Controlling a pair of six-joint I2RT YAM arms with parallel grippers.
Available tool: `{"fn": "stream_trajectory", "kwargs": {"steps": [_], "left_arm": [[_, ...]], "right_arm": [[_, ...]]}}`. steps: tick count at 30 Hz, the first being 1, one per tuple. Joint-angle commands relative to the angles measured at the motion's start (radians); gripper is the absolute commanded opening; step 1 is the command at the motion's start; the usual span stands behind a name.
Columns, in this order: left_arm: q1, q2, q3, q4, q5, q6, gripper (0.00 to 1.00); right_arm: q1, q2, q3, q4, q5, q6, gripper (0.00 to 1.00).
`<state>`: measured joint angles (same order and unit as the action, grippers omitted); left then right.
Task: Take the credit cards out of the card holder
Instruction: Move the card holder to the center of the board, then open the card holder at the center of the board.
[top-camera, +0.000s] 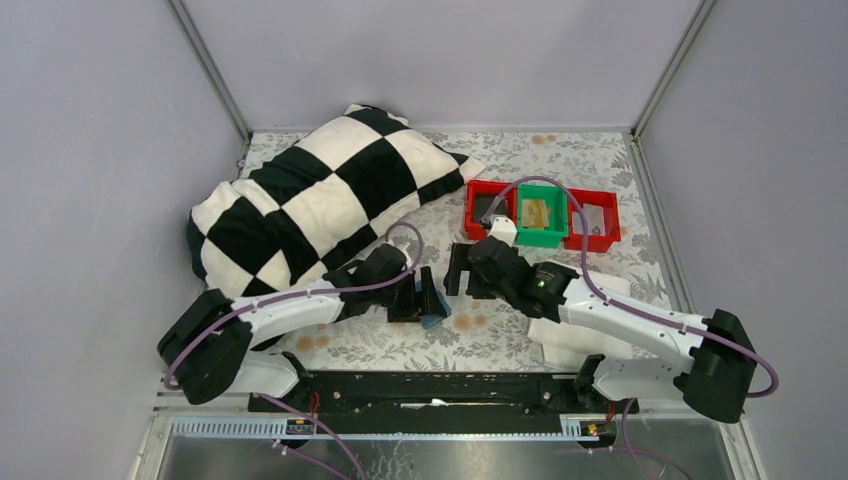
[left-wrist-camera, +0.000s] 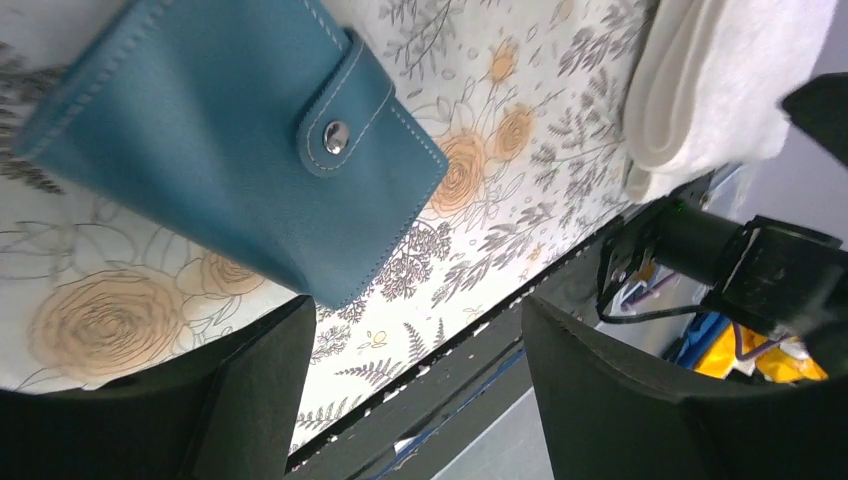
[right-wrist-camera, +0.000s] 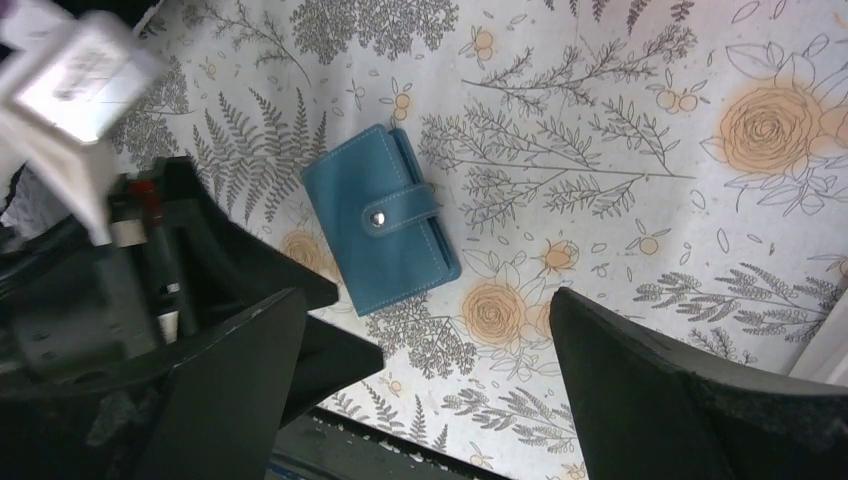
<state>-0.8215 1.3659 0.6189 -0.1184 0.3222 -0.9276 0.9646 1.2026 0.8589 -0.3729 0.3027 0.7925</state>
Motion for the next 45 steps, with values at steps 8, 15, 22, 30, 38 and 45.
{"fn": "stream_trajectory", "kwargs": {"steps": [8, 15, 22, 30, 38, 45], "left_arm": [[0.189, -0.401, -0.054, -0.220, -0.154, -0.053, 0.79], [0.288, -0.462, -0.019, -0.483, -0.297, -0.080, 0.83], [0.303, -0.435, -0.029, -0.486, -0.277, -0.080, 0.85], [0.303, -0.424, -0.040, -0.456, -0.258, -0.074, 0.85], [0.304, -0.418, -0.059, -0.437, -0.250, -0.076, 0.85], [0.303, -0.414, -0.056, -0.434, -0.245, -0.071, 0.85]], "right_arm": [[0.028, 0.206, 0.130, 0.039, -0.054, -0.212, 0.91], [0.066, 0.430, 0.289, -0.022, -0.173, -0.342, 0.63], [0.085, 0.555, 0.337, -0.007, -0.148, -0.334, 0.56], [0.085, 0.614, 0.325, -0.004, -0.062, -0.337, 0.49], [0.084, 0.577, 0.303, 0.007, -0.019, -0.346, 0.48], [0.085, 0.556, 0.336, 0.000, -0.007, -0.390, 0.47]]}}
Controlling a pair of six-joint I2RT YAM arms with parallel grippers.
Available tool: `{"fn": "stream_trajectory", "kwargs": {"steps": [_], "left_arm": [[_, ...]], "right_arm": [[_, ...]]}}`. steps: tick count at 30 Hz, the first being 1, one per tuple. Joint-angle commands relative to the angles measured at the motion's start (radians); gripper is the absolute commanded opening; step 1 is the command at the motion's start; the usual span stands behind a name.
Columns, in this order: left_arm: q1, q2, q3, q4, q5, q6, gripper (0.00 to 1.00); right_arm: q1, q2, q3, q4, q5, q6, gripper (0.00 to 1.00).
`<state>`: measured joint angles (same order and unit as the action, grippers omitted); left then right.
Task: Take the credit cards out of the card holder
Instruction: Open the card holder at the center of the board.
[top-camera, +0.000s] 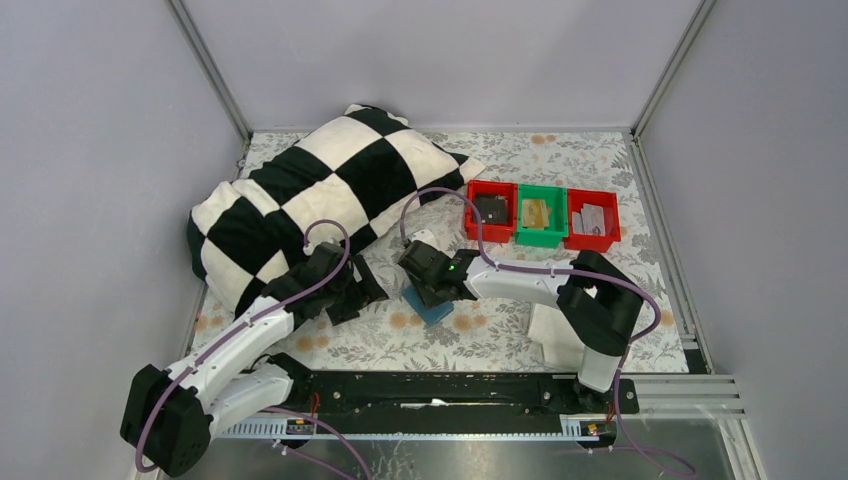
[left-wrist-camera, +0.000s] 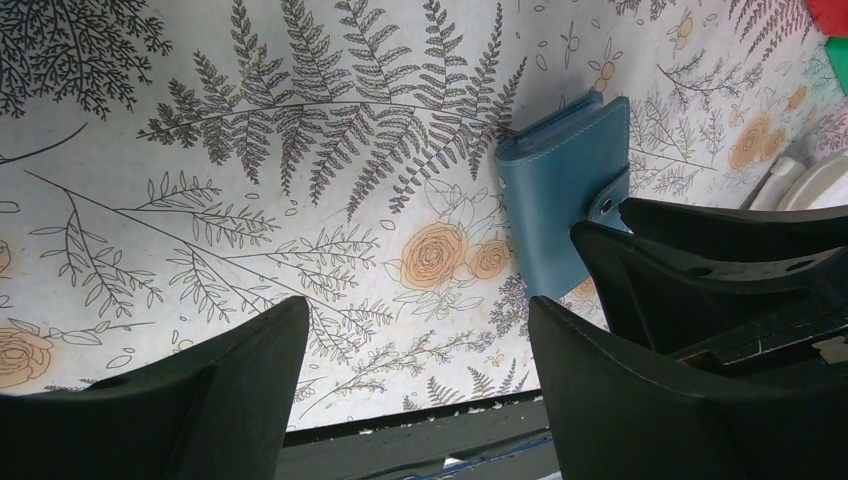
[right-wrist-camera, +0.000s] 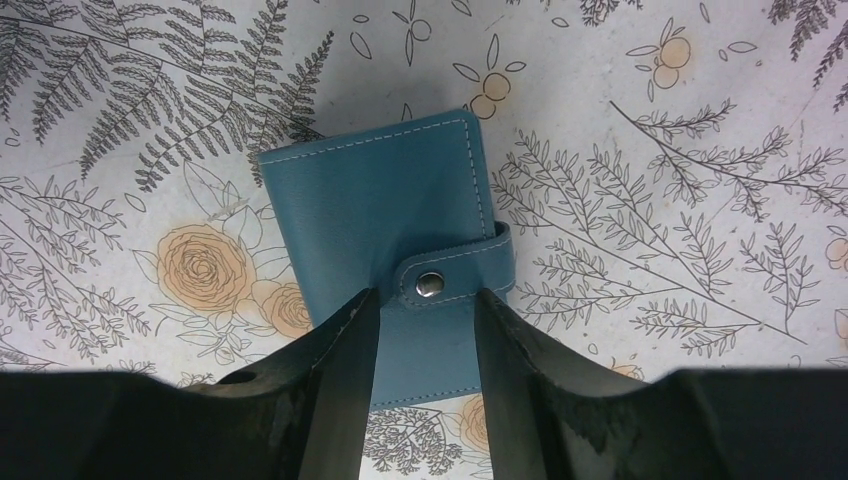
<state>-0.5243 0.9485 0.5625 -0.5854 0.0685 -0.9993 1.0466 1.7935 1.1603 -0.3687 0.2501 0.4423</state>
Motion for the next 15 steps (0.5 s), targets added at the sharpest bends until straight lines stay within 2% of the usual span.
{"fn": "stream_trajectory", "kwargs": {"steps": [1, 9, 12, 15], "left_arm": [[0.006, 0.004, 0.000, 0.033, 0.008, 0.001, 0.85], [0.006, -0.001, -0.003, 0.036, 0.000, -0.006, 0.85], [0.006, 0.005, -0.004, 0.046, 0.016, 0.001, 0.85], [0.006, 0.003, -0.004, 0.061, 0.046, 0.016, 0.85]], "right_arm": [[0.003, -0.033, 0.039, -0.006, 0.051, -0.051, 0.48], [0.003, 0.022, 0.038, 0.022, 0.009, -0.103, 0.56], [0.002, 0.043, 0.020, 0.050, 0.024, -0.115, 0.56], [0.003, 0.051, -0.004, 0.079, 0.011, -0.127, 0.52]]}}
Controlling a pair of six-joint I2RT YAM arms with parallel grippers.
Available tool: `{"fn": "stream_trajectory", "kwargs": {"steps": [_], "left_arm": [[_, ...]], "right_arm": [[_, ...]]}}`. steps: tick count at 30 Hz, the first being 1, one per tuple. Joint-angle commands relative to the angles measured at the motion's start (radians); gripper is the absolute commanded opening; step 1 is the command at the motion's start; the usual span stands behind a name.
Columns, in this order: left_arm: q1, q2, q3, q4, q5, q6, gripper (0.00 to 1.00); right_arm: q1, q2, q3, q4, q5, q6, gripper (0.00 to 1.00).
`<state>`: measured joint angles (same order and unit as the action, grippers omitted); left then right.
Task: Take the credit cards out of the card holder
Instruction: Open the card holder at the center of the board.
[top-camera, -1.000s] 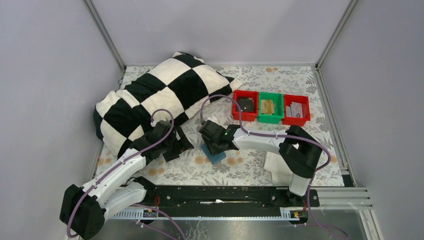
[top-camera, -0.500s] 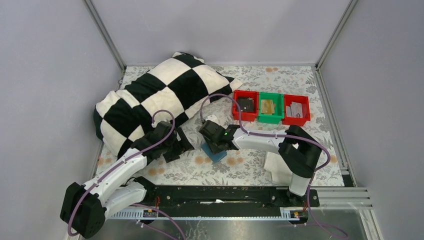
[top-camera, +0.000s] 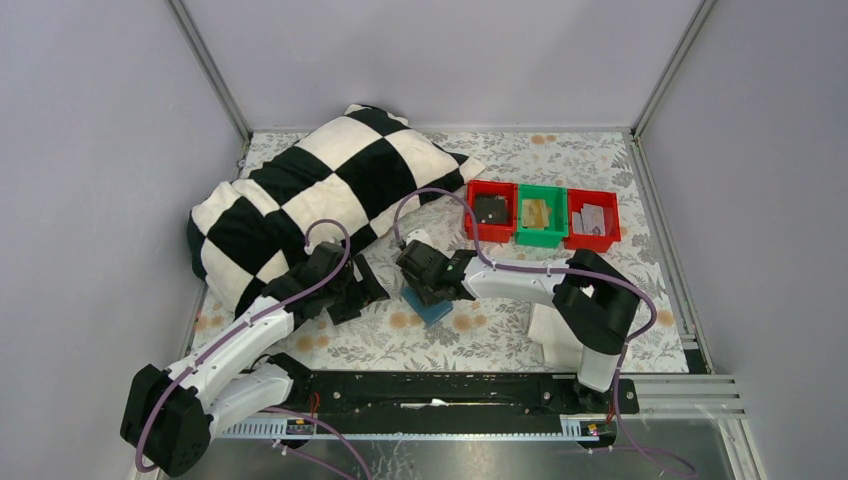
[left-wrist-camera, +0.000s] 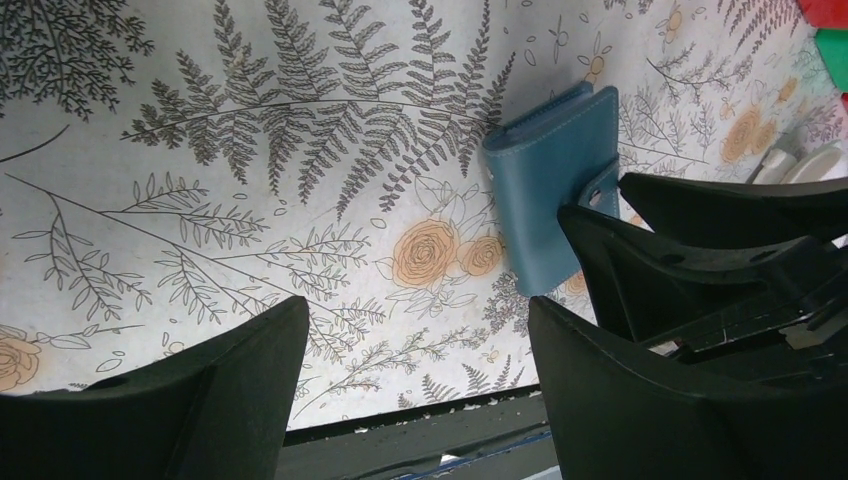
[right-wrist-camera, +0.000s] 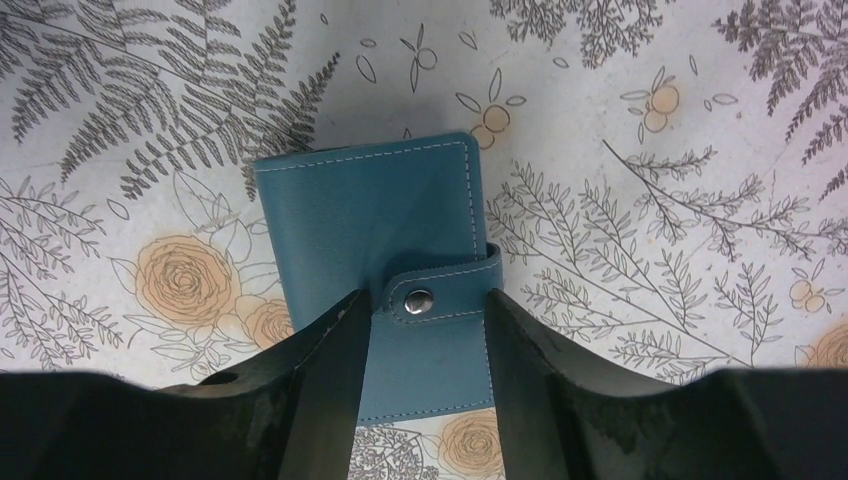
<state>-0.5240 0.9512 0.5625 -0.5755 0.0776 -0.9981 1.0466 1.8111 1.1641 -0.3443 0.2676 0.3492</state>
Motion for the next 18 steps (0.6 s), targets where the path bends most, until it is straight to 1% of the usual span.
{"fn": "stream_trajectory", "kwargs": {"steps": [1, 4, 6, 7, 8, 12, 18], "left_arm": [[0.004, -0.004, -0.003, 0.054, 0.040, 0.018, 0.85], [0.004, -0.013, -0.003, 0.054, 0.040, 0.032, 0.85], [0.004, -0.007, -0.004, 0.055, 0.045, 0.038, 0.85], [0.004, 0.001, -0.005, 0.057, 0.051, 0.041, 0.85], [0.004, 0.008, -0.006, 0.063, 0.057, 0.042, 0.85], [-0.001, 0.036, -0.012, 0.078, 0.073, 0.043, 0.85], [-0.036, 0.071, 0.001, 0.096, 0.071, 0.042, 0.85]], "right_arm": [[0.003, 0.033, -0.014, 0.062, -0.011, -0.033, 0.49], [0.002, 0.027, -0.036, 0.090, -0.021, -0.026, 0.33], [0.002, 0.025, -0.044, 0.100, -0.030, -0.024, 0.18], [0.001, 0.024, -0.047, 0.102, -0.031, -0.023, 0.05], [0.001, 0.021, -0.048, 0.099, -0.029, -0.019, 0.00], [0.001, -0.022, -0.058, 0.099, -0.045, -0.001, 0.00], [-0.014, -0.171, -0.085, 0.098, -0.102, 0.088, 0.00]]}}
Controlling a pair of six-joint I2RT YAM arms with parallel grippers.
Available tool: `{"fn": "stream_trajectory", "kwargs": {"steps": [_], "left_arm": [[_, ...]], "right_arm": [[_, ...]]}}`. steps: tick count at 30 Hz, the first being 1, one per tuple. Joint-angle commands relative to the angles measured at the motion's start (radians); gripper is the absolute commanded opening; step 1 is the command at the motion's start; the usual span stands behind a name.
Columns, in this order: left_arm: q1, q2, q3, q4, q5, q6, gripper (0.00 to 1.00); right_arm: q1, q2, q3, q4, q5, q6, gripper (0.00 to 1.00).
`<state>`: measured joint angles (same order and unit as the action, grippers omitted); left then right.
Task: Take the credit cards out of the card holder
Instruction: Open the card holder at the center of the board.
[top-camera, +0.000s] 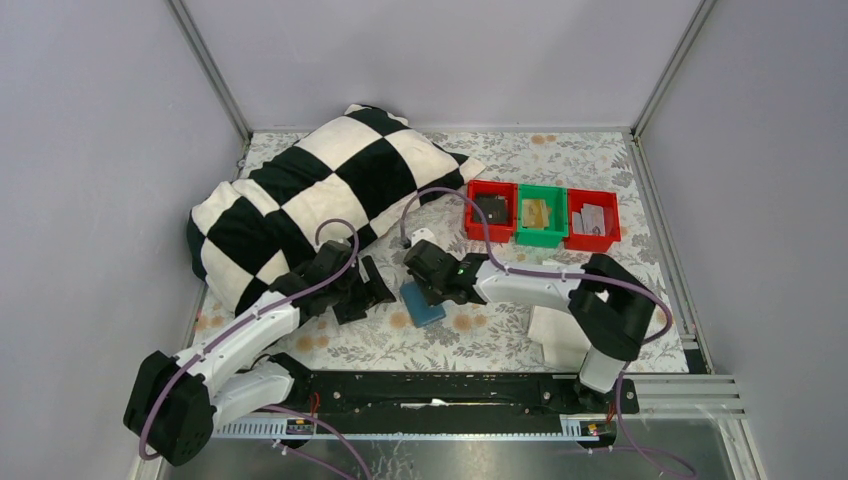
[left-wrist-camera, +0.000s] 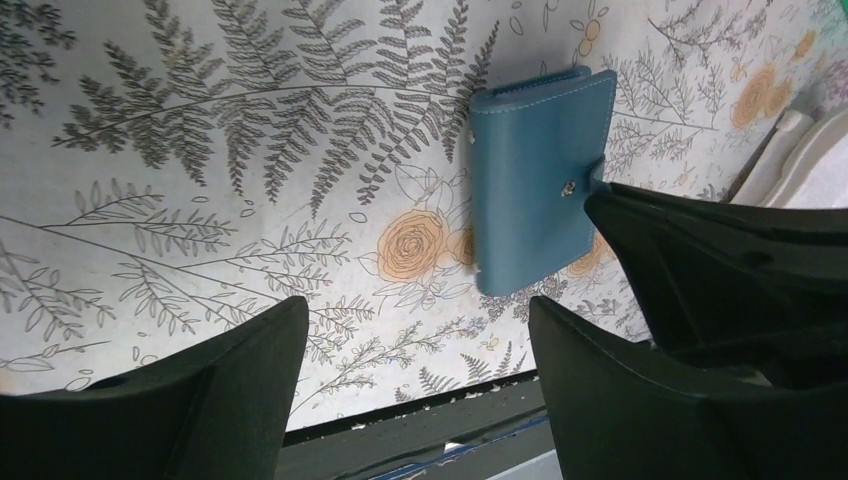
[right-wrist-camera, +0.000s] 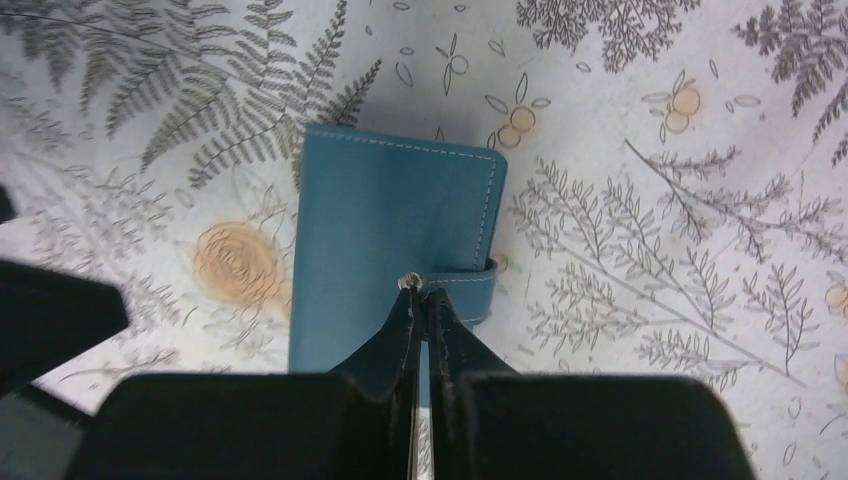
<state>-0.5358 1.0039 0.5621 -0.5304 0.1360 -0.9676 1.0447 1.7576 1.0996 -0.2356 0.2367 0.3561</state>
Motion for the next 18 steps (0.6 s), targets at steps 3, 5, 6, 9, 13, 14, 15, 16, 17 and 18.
{"fn": "stream_trajectory", "kwargs": {"steps": [3, 5, 6, 9, 13, 14, 15, 16, 17, 18], "left_arm": [[-0.044, 0.045, 0.011, 0.066, 0.015, 0.007, 0.85], [-0.052, 0.058, 0.016, 0.078, 0.018, 0.005, 0.86], [-0.054, 0.062, 0.019, 0.081, 0.019, 0.006, 0.86], [-0.055, 0.064, 0.030, 0.079, 0.010, 0.019, 0.86], [-0.055, 0.070, 0.065, 0.059, -0.010, 0.055, 0.86], [-0.055, 0.076, 0.079, 0.042, -0.017, 0.064, 0.86], [-0.055, 0.081, 0.096, 0.027, -0.025, 0.073, 0.86], [-0.055, 0.085, 0.111, 0.010, -0.039, 0.077, 0.87], [-0.055, 0.086, 0.122, -0.005, -0.056, 0.080, 0.87], [-0.055, 0.087, 0.129, -0.011, -0.068, 0.081, 0.88]], "right_arm": [[-0.027, -0.183, -0.049, -0.004, -0.094, 0.138, 0.00], [-0.038, -0.228, -0.065, -0.010, -0.085, 0.164, 0.00], [-0.046, -0.253, -0.076, -0.011, -0.086, 0.176, 0.00], [-0.060, -0.338, -0.112, 0.005, -0.090, 0.201, 0.00], [-0.070, -0.407, -0.119, -0.006, -0.102, 0.219, 0.00], [-0.069, -0.414, -0.118, -0.006, -0.106, 0.217, 0.00], [-0.069, -0.417, -0.114, -0.012, -0.105, 0.211, 0.00], [-0.070, -0.413, -0.111, -0.024, -0.095, 0.205, 0.00], [-0.070, -0.407, -0.109, -0.036, -0.080, 0.202, 0.00], [-0.071, -0.398, -0.109, -0.048, -0.068, 0.200, 0.00]]}}
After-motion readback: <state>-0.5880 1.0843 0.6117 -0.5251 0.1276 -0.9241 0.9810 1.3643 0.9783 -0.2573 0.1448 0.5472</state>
